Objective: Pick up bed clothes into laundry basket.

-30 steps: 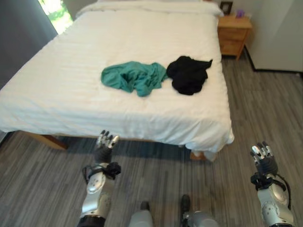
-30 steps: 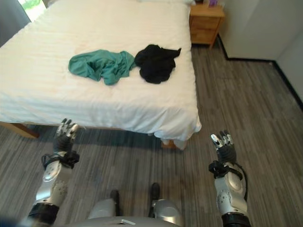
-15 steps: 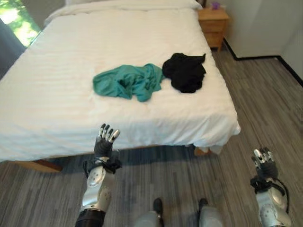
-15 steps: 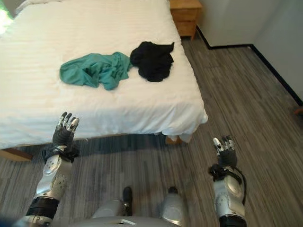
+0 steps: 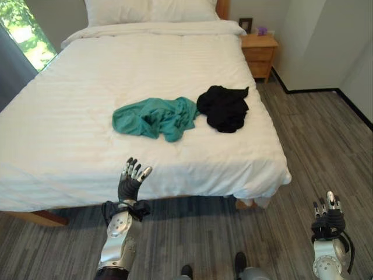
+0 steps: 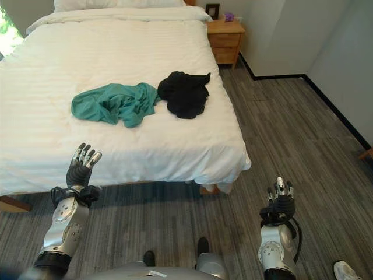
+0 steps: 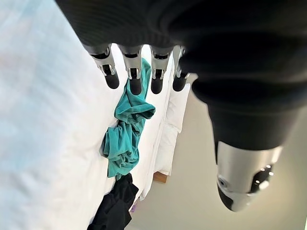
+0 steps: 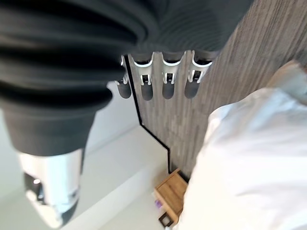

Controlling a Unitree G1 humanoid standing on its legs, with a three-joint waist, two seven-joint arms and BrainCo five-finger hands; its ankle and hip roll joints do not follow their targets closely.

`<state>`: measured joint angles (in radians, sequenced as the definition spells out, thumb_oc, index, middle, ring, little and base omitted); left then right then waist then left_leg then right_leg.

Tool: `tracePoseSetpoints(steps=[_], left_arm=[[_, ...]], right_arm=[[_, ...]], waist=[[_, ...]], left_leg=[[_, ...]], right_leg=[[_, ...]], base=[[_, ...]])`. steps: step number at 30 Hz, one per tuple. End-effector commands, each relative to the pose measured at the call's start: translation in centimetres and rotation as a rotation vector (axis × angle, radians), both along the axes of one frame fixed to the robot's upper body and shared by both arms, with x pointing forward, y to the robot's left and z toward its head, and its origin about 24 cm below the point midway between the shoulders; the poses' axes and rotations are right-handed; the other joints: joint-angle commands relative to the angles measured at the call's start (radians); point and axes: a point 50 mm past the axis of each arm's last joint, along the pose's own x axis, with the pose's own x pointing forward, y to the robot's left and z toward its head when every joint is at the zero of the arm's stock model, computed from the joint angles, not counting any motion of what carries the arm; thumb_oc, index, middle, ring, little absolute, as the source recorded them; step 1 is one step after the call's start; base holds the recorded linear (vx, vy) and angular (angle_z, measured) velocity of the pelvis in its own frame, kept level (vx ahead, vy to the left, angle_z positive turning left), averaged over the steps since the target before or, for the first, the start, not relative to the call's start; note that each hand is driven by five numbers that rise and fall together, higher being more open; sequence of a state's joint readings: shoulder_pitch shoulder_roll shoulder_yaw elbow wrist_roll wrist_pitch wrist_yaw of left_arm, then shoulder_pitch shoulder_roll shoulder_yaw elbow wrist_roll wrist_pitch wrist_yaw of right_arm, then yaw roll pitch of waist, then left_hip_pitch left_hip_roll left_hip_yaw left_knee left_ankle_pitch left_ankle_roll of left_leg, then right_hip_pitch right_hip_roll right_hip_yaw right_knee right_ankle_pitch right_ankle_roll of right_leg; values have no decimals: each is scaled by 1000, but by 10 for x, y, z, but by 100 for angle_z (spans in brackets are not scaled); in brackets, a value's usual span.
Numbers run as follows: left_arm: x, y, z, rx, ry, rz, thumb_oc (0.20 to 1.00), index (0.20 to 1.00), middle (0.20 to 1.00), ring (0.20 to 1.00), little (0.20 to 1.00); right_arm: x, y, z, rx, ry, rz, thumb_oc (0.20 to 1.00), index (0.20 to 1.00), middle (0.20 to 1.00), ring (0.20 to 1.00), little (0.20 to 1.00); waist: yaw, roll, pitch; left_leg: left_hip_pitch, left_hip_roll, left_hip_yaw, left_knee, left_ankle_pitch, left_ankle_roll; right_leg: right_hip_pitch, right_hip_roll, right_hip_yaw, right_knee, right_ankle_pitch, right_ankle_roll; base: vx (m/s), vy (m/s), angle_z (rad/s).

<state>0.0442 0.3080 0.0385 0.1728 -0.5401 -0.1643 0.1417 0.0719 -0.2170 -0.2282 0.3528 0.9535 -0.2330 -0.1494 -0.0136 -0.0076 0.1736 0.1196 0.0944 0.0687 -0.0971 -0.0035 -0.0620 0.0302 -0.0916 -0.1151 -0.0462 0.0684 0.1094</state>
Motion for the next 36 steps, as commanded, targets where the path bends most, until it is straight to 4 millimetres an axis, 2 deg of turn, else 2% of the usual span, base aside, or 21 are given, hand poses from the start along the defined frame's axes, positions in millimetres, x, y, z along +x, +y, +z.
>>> tracePoseSetpoints(steps=[1, 2, 5, 6, 8, 10, 11, 12, 13, 14, 15, 17, 19, 20, 21, 23, 24, 27, 29, 31, 36], left_arm=[[18, 11, 40, 53, -167, -21, 1000, 1000, 1000, 1000, 1000], [20, 8, 39, 33, -163, -36, 1000, 1000, 1000, 1000, 1000], [25, -4, 37, 13, -159, -110, 1000, 1000, 1000, 1000, 1000], [24, -6, 37, 20, -159, -134, 1000, 1000, 1000, 1000, 1000], [19, -3, 37, 39, -151, -139, 1000, 1000, 1000, 1000, 1000], [14, 2, 33, 67, -124, -154, 1000, 1000, 1000, 1000, 1000], [11, 2, 32, 79, -115, -169, 1000, 1000, 1000, 1000, 1000], [7, 6, 31, 116, -93, -208, 1000, 1000, 1000, 1000, 1000], [7, 6, 31, 115, -95, -207, 1000, 1000, 1000, 1000, 1000], [7, 5, 30, 129, -86, -228, 1000, 1000, 1000, 1000, 1000], [4, 3, 24, 131, -57, -279, 1000, 1000, 1000, 1000, 1000], [4, 3, 25, 130, -59, -277, 1000, 1000, 1000, 1000, 1000], [-2, 4, 24, 114, -50, -303, 1000, 1000, 1000, 1000, 1000], [2, 3, 31, 116, -82, -317, 1000, 1000, 1000, 1000, 1000], [0, 3, 24, 107, -47, -315, 1000, 1000, 1000, 1000, 1000], [-5, 1, 20, 83, -38, -308, 1000, 1000, 1000, 1000, 1000], [-8, -4, 18, 57, -45, -314, 1000, 1000, 1000, 1000, 1000], [-17, -6, 10, 10, -13, -328, 1000, 1000, 1000, 1000, 1000], [-23, -5, 4, 8, 14, -324, 1000, 1000, 1000, 1000, 1000], [-26, -7, 1, -6, 33, -328, 1000, 1000, 1000, 1000, 1000], [-22, -13, 6, 17, 18, -373, 1000, 1000, 1000, 1000, 1000]], right_arm=[[28, -12, 48, -81, -230, -36, 1000, 1000, 1000, 1000, 1000], [26, -19, 53, -120, -230, -42, 1000, 1000, 1000, 1000, 1000], [23, -31, 57, -177, -191, -37, 1000, 1000, 1000, 1000, 1000], [25, -33, 56, -194, -173, -5, 1000, 1000, 1000, 1000, 1000], [31, -32, 67, -278, -158, 89, 1000, 1000, 1000, 1000, 1000], [36, -46, 86, -459, -108, 162, 1000, 1000, 1000, 1000, 1000], [39, -50, 90, -520, -73, 183, 1000, 1000, 1000, 1000, 1000], [44, -68, 108, -709, 17, 234, 1000, 1000, 1000, 1000, 1000], [45, -68, 109, -710, 16, 234, 1000, 1000, 1000, 1000, 1000], [50, -77, 117, -795, 68, 249, 1000, 1000, 1000, 1000, 1000], [60, -92, 130, -895, 158, 259, 1000, 1000, 1000, 1000, 1000], [61, -92, 131, -896, 156, 260, 1000, 1000, 1000, 1000, 1000], [70, -106, 145, -990, 247, 248, 1000, 1000, 1000, 1000, 1000], [73, -132, 176, -1201, 416, 225, 1000, 1000, 1000, 1000, 1000], [66, -141, 177, -1217, 472, 212, 1000, 1000, 1000, 1000, 1000], [69, -158, 196, -1236, 550, 148, 1000, 1000, 1000, 1000, 1000], [72, -166, 217, -1274, 601, 90, 1000, 1000, 1000, 1000, 1000], [63, -188, 257, -1346, 778, -26, 1000, 1000, 1000, 1000, 1000], [66, -187, 287, -1444, 840, -80, 1000, 1000, 1000, 1000, 1000], [71, -182, 306, -1519, 877, -125, 1000, 1000, 1000, 1000, 1000], [73, -176, 336, -1602, 922, -204, 1000, 1000, 1000, 1000, 1000]], waist=[[37, -47, 47], [30, -47, 56], [9, -48, 56], [18, -39, 51], [36, -35, 39], [52, -41, 44], [54, -45, 51], [42, -35, 94], [43, -33, 93], [36, -24, 108], [36, -23, 111], [32, -19, 110], [41, -20, 108], [34, -35, 114], [37, -43, 106], [74, -53, 97], [82, -52, 100], [97, -45, 105], [91, -28, 112], [87, -20, 125], [57, 13, 154]], left_leg=[[-54, 32, 38, 124, 28, -26], [-95, 50, 100, 180, 40, -29], [-136, 80, 337, 234, 33, -28], [-137, 74, 344, 217, 31, -27], [-128, 42, 286, 169, 34, -20], [-110, -4, 251, 145, 3, 25], [-97, -25, 240, 136, -10, 47], [-64, -33, 195, 114, -12, 70], [-68, -31, 197, 113, -9, 70], [-65, -26, 167, 108, -5, 69], [-51, -34, 119, 94, -6, 56], [-54, -29, 117, 93, -3, 55], [-44, -27, 79, 76, -5, 29], [-33, -19, 30, 55, -9, 4], [-42, -18, 12, 71, -11, 3], [-52, -11, -2, 56, 6, -10], [-62, -3, -1, 55, 14, -18], [-79, 17, -2, 39, 40, -38], [-99, 34, -4, 25, 59, -49], [-116, 44, 1, 17, 71, -57], [-162, 45, 2, 10, 96, -65]], right_leg=[[19, -117, -93, 87, -57, 65], [44, -130, -152, 79, -64, 56], [95, -138, -268, 70, -83, 48], [106, -136, -287, 73, -91, 49], [101, -151, -307, 107, -93, 59], [50, -217, -308, 301, -31, 88], [11, -249, -281, 403, 10, 104], [-73, -240, -185, 574, 52, 113], [-78, -237, -184, 573, 55, 111], [-121, -197, -116, 602, 38, 109], [-125, -165, -65, 488, -24, 91], [-123, -160, -69, 479, -18, 89], [-112, -177, -61, 287, -42, 83], [-99, -159, 18, 121, -21, 101], [-72, -161, 11, 119, -40, 101], [-40, -170, -55, 78, -12, 105], [-40, -164, -64, 64, 4, 101], [-33, -135, -74, 12, 12, 89], [-43, -115, -79, -12, 13, 81], [-65, -103, -78, -15, 16, 75], [-133, -90, -51, 0, 15, 60]], base=[[13, -124, 69], [-38, -110, 94], [-38, -108, 151], [42, 3, 121], [74, 86, 86], [103, 164, 41], [70, 197, 62], [21, 124, 65], [-37, 56, 73], [81, -74, 92], [84, -74, 92], [87, -61, 71], [254, -225, 57], [258, -267, 37], [230, -266, 60], [64, -222, 110], [53, -231, 74], [42, -127, 35], [-28, -94, -11], [-43, -66, -11], [-30, -46, -12]])
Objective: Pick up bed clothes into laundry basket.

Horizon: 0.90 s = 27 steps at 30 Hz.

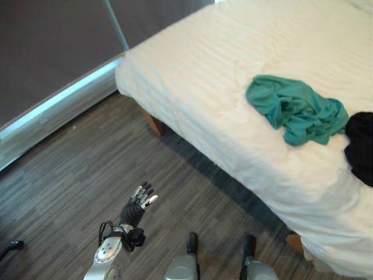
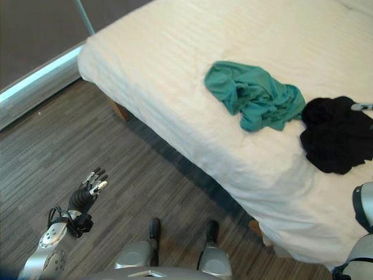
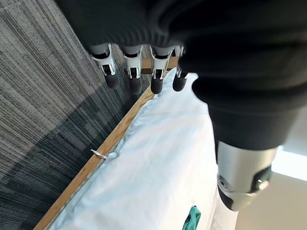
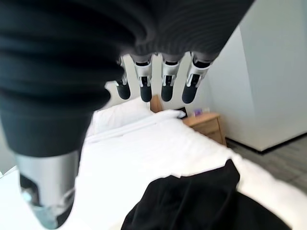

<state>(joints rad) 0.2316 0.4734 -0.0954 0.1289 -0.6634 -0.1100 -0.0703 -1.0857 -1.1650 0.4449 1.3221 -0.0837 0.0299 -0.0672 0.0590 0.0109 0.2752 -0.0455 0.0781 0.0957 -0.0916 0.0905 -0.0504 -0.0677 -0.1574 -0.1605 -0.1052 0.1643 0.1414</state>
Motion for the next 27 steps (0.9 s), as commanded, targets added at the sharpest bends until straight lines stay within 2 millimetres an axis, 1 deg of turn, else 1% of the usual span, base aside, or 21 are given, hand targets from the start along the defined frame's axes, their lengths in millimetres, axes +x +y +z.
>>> tracePoseSetpoints(steps=[1, 3, 5, 7, 8, 9, 10, 13, 17, 19, 20, 22, 23, 24, 25, 27], left_arm=[[24, -13, 37, -7, -183, -87, 1000, 1000, 1000, 1000, 1000], [23, -15, 38, -2, -183, -104, 1000, 1000, 1000, 1000, 1000], [22, -17, 38, 4, -179, -112, 1000, 1000, 1000, 1000, 1000], [22, -16, 38, 12, -180, -118, 1000, 1000, 1000, 1000, 1000], [22, -17, 38, 8, -181, -119, 1000, 1000, 1000, 1000, 1000], [22, -18, 38, 8, -181, -119, 1000, 1000, 1000, 1000, 1000], [24, -22, 38, -1, -185, -123, 1000, 1000, 1000, 1000, 1000], [30, -28, 41, 16, -205, -148, 1000, 1000, 1000, 1000, 1000], [37, -40, 45, 13, -234, -178, 1000, 1000, 1000, 1000, 1000], [39, -45, 46, 2, -243, -179, 1000, 1000, 1000, 1000, 1000], [42, -50, 48, 0, -257, -187, 1000, 1000, 1000, 1000, 1000], [46, -60, 54, -10, -288, -215, 1000, 1000, 1000, 1000, 1000], [47, -67, 57, -7, -305, -247, 1000, 1000, 1000, 1000, 1000], [48, -69, 57, -7, -312, -249, 1000, 1000, 1000, 1000, 1000], [49, -70, 57, -7, -316, -241, 1000, 1000, 1000, 1000, 1000], [52, -73, 56, -9, -316, -225, 1000, 1000, 1000, 1000, 1000]], right_arm=[[-11, 0, 70, -205, -58, -85, 1000, 1000, 1000, 1000, 1000], [-18, -3, 81, -236, -63, -123, 1000, 1000, 1000, 1000, 1000], [-24, -5, 88, -239, -81, -147, 1000, 1000, 1000, 1000, 1000], [-32, -11, 90, -245, -68, -178, 1000, 1000, 1000, 1000, 1000], [-33, -11, 91, -250, -72, -181, 1000, 1000, 1000, 1000, 1000], [-33, -11, 91, -251, -72, -181, 1000, 1000, 1000, 1000, 1000], [-33, -11, 90, -251, -90, -177, 1000, 1000, 1000, 1000, 1000], [-34, -8, 100, -292, -128, -176, 1000, 1000, 1000, 1000, 1000], [-30, 8, 133, -377, -200, -146, 1000, 1000, 1000, 1000, 1000], [-35, 11, 149, -402, -255, -148, 1000, 1000, 1000, 1000, 1000], [-34, 17, 159, -418, -290, -133, 1000, 1000, 1000, 1000, 1000], [-32, 26, 170, -445, -321, -104, 1000, 1000, 1000, 1000, 1000], [-23, 34, 172, -475, -293, -72, 1000, 1000, 1000, 1000, 1000], [-20, 36, 171, -485, -278, -68, 1000, 1000, 1000, 1000, 1000], [-17, 37, 167, -502, -248, -65, 1000, 1000, 1000, 1000, 1000], [-3, 42, 155, -589, -117, -37, 1000, 1000, 1000, 1000, 1000]], waist=[[-21, 3, 58], [-28, 17, 70], [-37, 36, 85], [-43, 52, 96], [-47, 62, 102], [-47, 62, 101], [-55, 77, 117], [-63, 102, 144], [-60, 132, 184], [-61, 150, 198], [-60, 159, 208], [-59, 174, 230], [-59, 189, 245], [-57, 196, 245], [-55, 202, 245], [-51, 212, 245]], left_leg=[[-8, 62, -22, 4, 5, -79], [-20, 61, -19, 4, 9, -81], [-40, 58, -19, 4, 17, -83], [-55, 56, -16, 4, 24, -86], [-63, 54, -15, 4, 29, -87], [-65, 54, -16, 4, 29, -87], [-81, 49, -18, 4, 34, -89], [-120, 41, -15, 5, 45, -91], [-175, 28, -13, 4, 62, -100], [-209, 20, -8, 4, 68, -103], [-227, 17, -3, 5, 73, -105], [-247, 13, 5, 6, 79, -107], [-262, 8, 9, 5, 80, -106], [-271, 5, 11, 5, 81, -105], [-280, 3, 14, 4, 82, -105], [-298, -1, 16, 4, 84, -103]], right_leg=[[-53, -23, -1, 66, -83, 25], [-73, -22, 7, 72, -84, 20], [-101, -22, 22, 81, -85, 16], [-122, -25, 28, 88, -87, 12], [-134, -26, 31, 92, -88, 9], [-136, -26, 31, 93, -88, 9], [-155, -25, 35, 101, -91, 6], [-197, -29, 44, 111, -94, 3], [-260, -38, 56, 121, -88, 0], [-296, -40, 60, 127, -84, 0], [-316, -44, 65, 134, -83, -1], [-354, -45, 74, 154, -81, -4], [-382, -45, 83, 168, -80, -5], [-398, -42, 87, 176, -81, -6], [-413, -42, 90, 181, -81, -7], [-444, -41, 96, 203, -84, -9]], base=[[-28, -37, -3], [-17, -49, -4], [-31, -48, -7], [-11, -51, -6], [9, -33, -5], [8, -63, -6], [1, -66, -2], [-13, -61, -6], [-32, -20, -8], [-46, -23, -4], [-51, -14, -2], [-22, -5, -1], [0, 0, 0], [0, 0, 0], [0, 0, 0], [0, 0, 0]])
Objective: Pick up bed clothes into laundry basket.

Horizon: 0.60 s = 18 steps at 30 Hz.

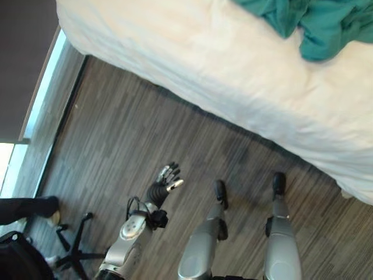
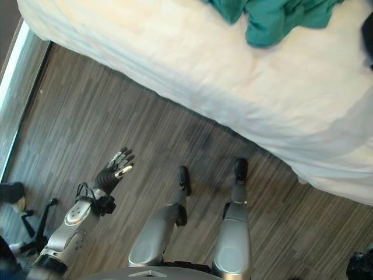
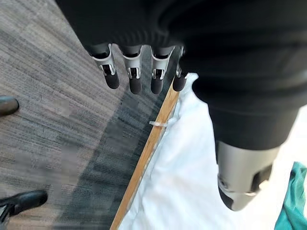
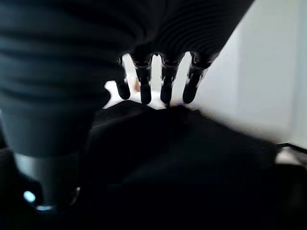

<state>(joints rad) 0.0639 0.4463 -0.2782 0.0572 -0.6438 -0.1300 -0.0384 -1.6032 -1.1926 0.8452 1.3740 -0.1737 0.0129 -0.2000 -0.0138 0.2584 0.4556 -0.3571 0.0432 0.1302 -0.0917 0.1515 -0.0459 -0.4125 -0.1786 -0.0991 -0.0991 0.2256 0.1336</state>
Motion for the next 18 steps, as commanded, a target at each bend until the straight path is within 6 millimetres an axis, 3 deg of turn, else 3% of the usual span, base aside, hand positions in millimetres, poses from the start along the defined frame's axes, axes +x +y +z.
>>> tracePoseSetpoints(steps=[1, 7, 8, 9, 13, 16, 18], left_arm=[[14, -12, 27, 20, -162, -12, 1000, 1000, 1000, 1000, 1000], [17, -13, 30, 3, -181, 8, 1000, 1000, 1000, 1000, 1000], [19, -10, 30, -4, -181, 34, 1000, 1000, 1000, 1000, 1000], [19, -8, 30, -8, -177, 50, 1000, 1000, 1000, 1000, 1000], [20, -3, 29, -30, -173, 100, 1000, 1000, 1000, 1000, 1000], [19, 5, 25, -51, -154, 175, 1000, 1000, 1000, 1000, 1000], [17, 13, 23, -56, -142, 220, 1000, 1000, 1000, 1000, 1000]], right_arm=[[-4, 10, 23, -241, 109, -52, 1000, 1000, 1000, 1000, 1000], [11, 14, -1, -283, 229, -7, 1000, 1000, 1000, 1000, 1000], [13, 11, -14, -280, 274, -2, 253, 253, 253, 253, 253], [15, 10, -21, -290, 307, 2, 200, 200, 200, 200, 200], [22, 16, -45, -289, 311, 94, 200, 200, 200, 200, 200], [30, 39, -96, -271, 353, 299, 200, 200, 200, 200, 200], [22, 52, -141, -218, 395, 415, 200, 200, 200, 200, 200]], waist=[[21, -34, 64], [21, -28, 64], [17, -32, 64], [14, -38, 64], [1, -60, 64], [-26, -91, 64], [-48, -119, 64]], left_leg=[[11, 32, -18, 4, 22, -107], [2, 22, -20, 4, 17, -102], [1, 21, -20, 4, 14, -101], [1, 20, -19, 4, 12, -99], [7, 19, -21, 5, 5, -96], [26, 21, -16, 7, -8, -92], [45, 24, -11, 11, -21, -86]], right_leg=[[-105, -20, 37, 201, -146, -3], [-126, -23, 41, 214, -148, -2], [-128, -22, 42, 212, -146, -1], [-126, -22, 41, 209, -145, -1], [-113, -23, 39, 199, -142, 2], [-84, -21, 40, 184, -141, 6], [-57, -20, 42, 166, -135, 10]], base=[[0, 0, 0], [14, -2, -1], [0, 0, 0], [5, -11, 3], [9, -8, 3], [27, 4, 4], [20, -3, -1]])
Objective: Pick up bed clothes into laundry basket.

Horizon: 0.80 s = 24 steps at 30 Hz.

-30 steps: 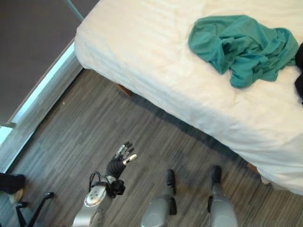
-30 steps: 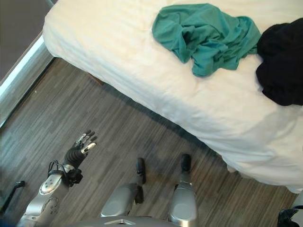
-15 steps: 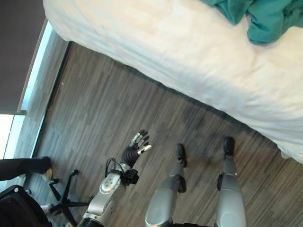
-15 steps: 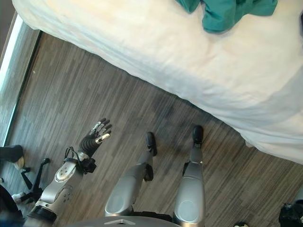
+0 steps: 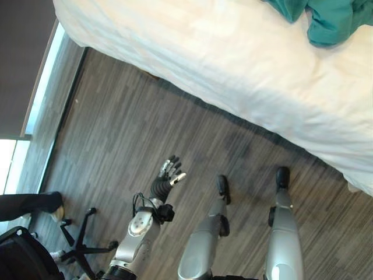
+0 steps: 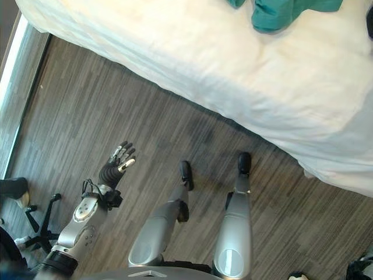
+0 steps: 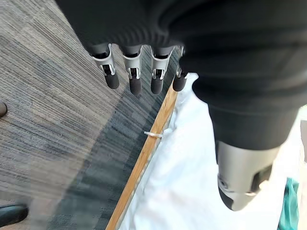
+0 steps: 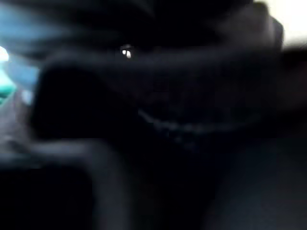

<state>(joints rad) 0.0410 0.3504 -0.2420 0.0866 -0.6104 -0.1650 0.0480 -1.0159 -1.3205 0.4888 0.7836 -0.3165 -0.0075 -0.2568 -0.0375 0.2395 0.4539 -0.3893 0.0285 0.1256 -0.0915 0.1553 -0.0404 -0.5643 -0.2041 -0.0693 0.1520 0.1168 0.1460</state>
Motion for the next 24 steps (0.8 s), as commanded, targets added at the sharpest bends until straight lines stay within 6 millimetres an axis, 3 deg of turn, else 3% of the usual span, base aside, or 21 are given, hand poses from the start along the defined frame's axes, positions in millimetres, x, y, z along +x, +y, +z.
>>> tracePoseSetpoints(steps=[1, 4, 5, 6, 7, 10, 12, 14, 15, 16, 18, 19, 20, 21, 23, 24], left_arm=[[10, 22, 22, -6, -112, 113, 1000, 1000, 1000, 1000, 1000], [9, 34, 25, 21, -117, 137, 1000, 1000, 1000, 1000, 1000], [9, 33, 25, 22, -118, 135, 1000, 1000, 1000, 1000, 1000], [9, 40, 28, 33, -124, 154, 1000, 1000, 1000, 1000, 1000], [10, 43, 30, 38, -133, 166, 1000, 1000, 1000, 1000, 1000], [14, 51, 37, 62, -152, 195, 1000, 1000, 1000, 1000, 1000], [21, 56, 43, 100, -169, 201, 1000, 1000, 1000, 1000, 1000], [31, 61, 55, 149, -207, 212, 1000, 1000, 1000, 1000, 1000], [31, 61, 55, 150, -208, 212, 1000, 1000, 1000, 1000, 1000], [41, 64, 65, 195, -234, 227, 1000, 1000, 1000, 1000, 1000], [53, 64, 79, 228, -275, 236, 1000, 1000, 1000, 1000, 1000], [59, 63, 87, 244, -302, 238, 1000, 1000, 1000, 1000, 1000], [61, 62, 91, 256, -318, 232, 1000, 1000, 1000, 1000, 1000], [66, 60, 97, 283, -340, 234, 1000, 1000, 1000, 1000, 1000], [71, 57, 105, 285, -363, 233, 1000, 1000, 1000, 1000, 1000], [77, 52, 115, 276, -391, 219, 1000, 1000, 1000, 1000, 1000]], right_arm=[[6, 24, -102, 71, 300, 171, 200, 200, 200, 200, 200], [-38, 3, -162, 260, 345, 119, 200, 200, 200, 200, 200], [-38, 3, -162, 261, 344, 118, 200, 200, 200, 200, 200], [-57, -9, -201, 436, 339, 48, 200, 200, 200, 200, 200], [-69, -11, -222, 536, 329, 23, 200, 200, 200, 200, 200], [-104, -4, -277, 812, 285, -39, 200, 200, 200, 200, 200], [-115, 9, -306, 1036, 196, -43, 200, 200, 200, 200, 200], [-115, 28, -323, 1232, 91, 1, 200, 200, 200, 200, 200], [-115, 29, -323, 1234, 89, 1, 200, 200, 200, 200, 200], [-117, 43, -335, 1320, 80, 25, 200, 200, 200, 200, 200], [-117, 52, -347, 1363, 105, 14, 200, 200, 200, 200, 200], [-119, 57, -351, 1388, 99, 13, 200, 200, 200, 200, 200], [-125, 58, -358, 1412, 113, -5, 200, 200, 200, 200, 200], [-125, 61, -363, 1441, 111, -13, 200, 200, 200, 200, 200], [-128, 61, -366, 1459, 114, -22, 200, 200, 200, 200, 200], [-130, 60, -367, 1473, 114, -27, 200, 200, 200, 200, 200]], waist=[[-36, -109, 66], [-43, -137, 66], [-41, -136, 66], [-52, -148, 66], [-59, -157, 66], [-79, -186, 66], [-90, -207, 51], [-89, -227, 46], [-86, -229, 46], [-84, -245, 32], [-64, -265, -5], [-66, -271, -34], [-72, -277, -55], [-85, -282, -72], [-79, -282, -85], [-80, -278, -112]], left_leg=[[79, 40, -6, 13, -27, -89], [122, 39, -3, 23, -47, -79], [122, 39, -3, 23, -47, -79], [161, 37, -2, 33, -69, -70], [179, 36, 1, 38, -79, -64], [255, 31, 15, 43, -104, -49], [319, 29, 41, 24, -121, -38], [366, 36, 97, 13, -131, -27], [364, 35, 99, 13, -128, -27], [396, 49, 148, 10, -139, -26], [429, 63, 205, 20, -153, -33], [452, 75, 203, 30, -178, -50], [449, 83, 221, 52, -165, -52], [459, 102, 226, 65, -167, -61], [466, 123, 236, 86, -166, -69], [471, 180, 246, 202, -120, -103]], right_leg=[[101, 4, 14, -91, -19, -1], [158, -7, 7, -110, -15, 8], [158, -7, 7, -110, -14, 8], [199, -14, 4, -112, -20, 15], [216, -18, 6, -111, -18, 18], [274, -29, 10, -103, -17, 31], [286, -35, 4, -74, -2, 52], [264, -35, -47, 35, 10, 72], [260, -36, -44, 35, 13, 71], [244, -51, -163, 91, 6, 67], [273, -68, -352, 106, -13, 49], [323, -47, -373, 59, -45, 54], [339, -36, -372, 25, -41, 34], [352, -8, -324, 4, -45, 32], [378, 18, -305, -13, -60, 17], [442, 69, -318, -53, -94, -28]], base=[[-1, 14, -5], [17, 36, -4], [11, 61, 0], [24, 78, 4], [24, 121, 12], [17, 101, -1], [9, 137, -9], [-66, 141, -22], [-74, 95, -76], [-21, 61, -88], [79, -12, -107], [95, -150, -144], [118, -195, -125], [83, -163, -54], [170, -167, -28], [200, -260, -48]])
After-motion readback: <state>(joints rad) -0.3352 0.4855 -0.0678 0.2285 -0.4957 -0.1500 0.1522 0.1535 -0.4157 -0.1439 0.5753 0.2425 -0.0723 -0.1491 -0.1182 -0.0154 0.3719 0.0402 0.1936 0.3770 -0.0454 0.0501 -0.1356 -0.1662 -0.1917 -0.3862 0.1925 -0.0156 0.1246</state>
